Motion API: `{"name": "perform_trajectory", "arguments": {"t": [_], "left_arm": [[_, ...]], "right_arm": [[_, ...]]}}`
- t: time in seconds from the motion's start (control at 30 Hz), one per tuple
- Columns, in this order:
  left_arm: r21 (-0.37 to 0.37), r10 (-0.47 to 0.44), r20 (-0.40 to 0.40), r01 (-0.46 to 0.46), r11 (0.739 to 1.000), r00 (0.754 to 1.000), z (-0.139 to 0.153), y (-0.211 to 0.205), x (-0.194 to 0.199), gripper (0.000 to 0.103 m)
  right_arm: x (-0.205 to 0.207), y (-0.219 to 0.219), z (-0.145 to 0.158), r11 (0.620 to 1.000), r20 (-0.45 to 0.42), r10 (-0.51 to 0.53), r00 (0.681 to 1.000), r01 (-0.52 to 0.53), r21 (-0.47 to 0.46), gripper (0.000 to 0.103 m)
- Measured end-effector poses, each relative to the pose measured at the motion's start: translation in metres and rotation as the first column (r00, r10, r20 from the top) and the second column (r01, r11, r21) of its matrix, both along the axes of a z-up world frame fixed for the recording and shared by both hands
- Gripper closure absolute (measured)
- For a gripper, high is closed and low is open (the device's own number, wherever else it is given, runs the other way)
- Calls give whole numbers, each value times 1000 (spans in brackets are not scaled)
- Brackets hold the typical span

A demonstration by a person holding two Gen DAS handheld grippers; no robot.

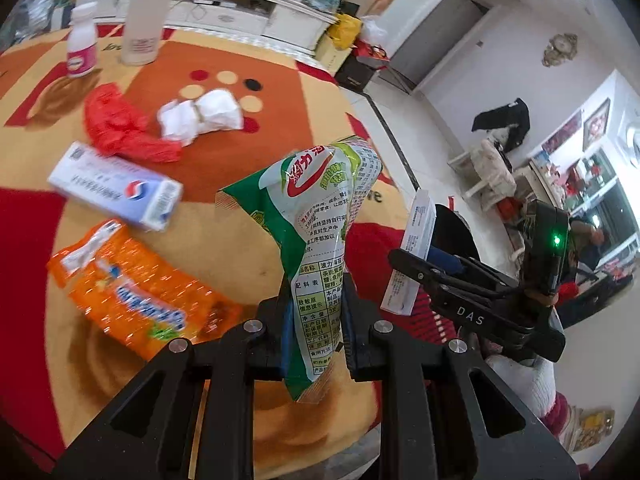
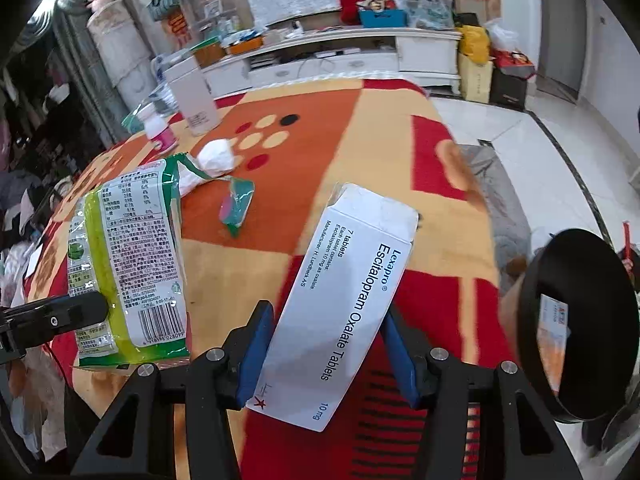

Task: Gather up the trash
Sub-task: 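Carry the snack bag and Escitalopram box over the black bin with both tools, then open the right tool to drop the box while the left tool releases the snack bag into the bin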

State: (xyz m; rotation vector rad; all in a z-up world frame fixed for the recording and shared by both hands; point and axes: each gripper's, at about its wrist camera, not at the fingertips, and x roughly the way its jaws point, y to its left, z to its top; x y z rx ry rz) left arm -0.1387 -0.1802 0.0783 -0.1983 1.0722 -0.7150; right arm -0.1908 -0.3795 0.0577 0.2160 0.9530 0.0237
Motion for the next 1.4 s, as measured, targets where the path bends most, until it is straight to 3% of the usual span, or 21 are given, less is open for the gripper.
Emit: {"name": "perform_trajectory", "arguments": {"t": [0.47, 0.8, 1.4], "left_arm": [[22, -105, 43, 105, 994, 993, 7, -82, 13, 85], [33, -227, 54, 225, 974, 972, 2, -165, 11, 85], [171, -368, 63, 353, 920, 928, -27, -276, -4, 85]], "right_arm": [[-21, -61, 6, 992, 15, -117, 993, 117, -36, 50], [-41, -124, 0, 969, 1, -238, 971, 238, -64, 50], [-70, -210, -21, 918, -47, -396, 917, 394, -46, 50]]}}
